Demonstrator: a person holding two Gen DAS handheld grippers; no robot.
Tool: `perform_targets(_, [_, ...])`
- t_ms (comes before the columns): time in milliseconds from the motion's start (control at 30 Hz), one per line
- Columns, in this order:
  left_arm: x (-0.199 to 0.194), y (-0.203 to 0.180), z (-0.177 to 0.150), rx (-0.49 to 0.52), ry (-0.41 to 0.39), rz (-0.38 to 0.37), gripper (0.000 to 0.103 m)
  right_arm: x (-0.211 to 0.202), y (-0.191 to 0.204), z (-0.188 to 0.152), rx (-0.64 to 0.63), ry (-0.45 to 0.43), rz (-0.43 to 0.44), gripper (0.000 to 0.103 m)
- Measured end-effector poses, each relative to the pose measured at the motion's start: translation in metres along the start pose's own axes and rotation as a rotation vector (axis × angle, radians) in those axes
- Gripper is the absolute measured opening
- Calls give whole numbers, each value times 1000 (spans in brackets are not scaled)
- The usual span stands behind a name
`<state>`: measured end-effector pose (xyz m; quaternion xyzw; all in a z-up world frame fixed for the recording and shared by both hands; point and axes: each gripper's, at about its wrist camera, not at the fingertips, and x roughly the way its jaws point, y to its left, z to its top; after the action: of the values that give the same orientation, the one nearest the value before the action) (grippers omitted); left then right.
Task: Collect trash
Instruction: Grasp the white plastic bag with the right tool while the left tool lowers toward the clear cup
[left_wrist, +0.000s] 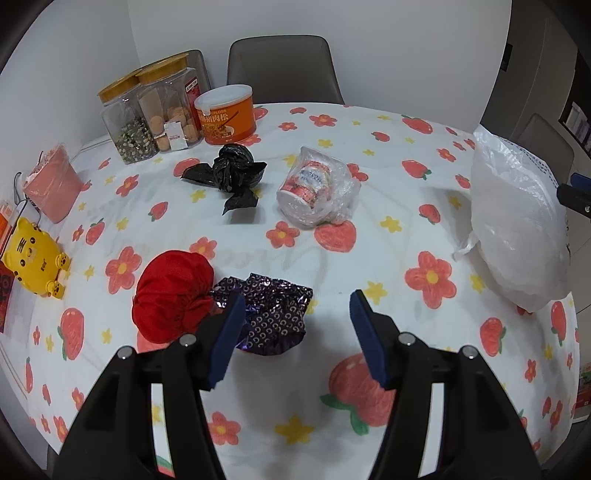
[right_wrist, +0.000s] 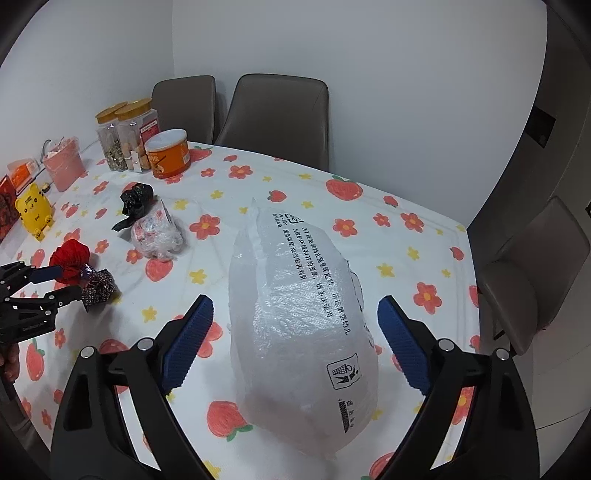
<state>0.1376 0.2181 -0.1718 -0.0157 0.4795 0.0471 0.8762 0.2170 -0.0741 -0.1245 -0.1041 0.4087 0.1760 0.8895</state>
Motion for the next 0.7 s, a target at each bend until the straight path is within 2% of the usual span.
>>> perform_targets(367, [23,6,26,-8,4,-23,61,45,-4,-5,15,101,4,87])
perform_targets(567, [36,5,36,1,8,-27,61,58,-3,-6,10,121,14,89])
perform_targets(633, [39,5,39,2,8,-25,61,62,0,-5,-4,124,16,79])
perform_targets(667, [40,5,40,3,8,-23,61,64,3,-4,-15,126,16,69])
perform_targets(700, [42,5,43,3,6,-19,63,65,5,-2,-26,123,15,62])
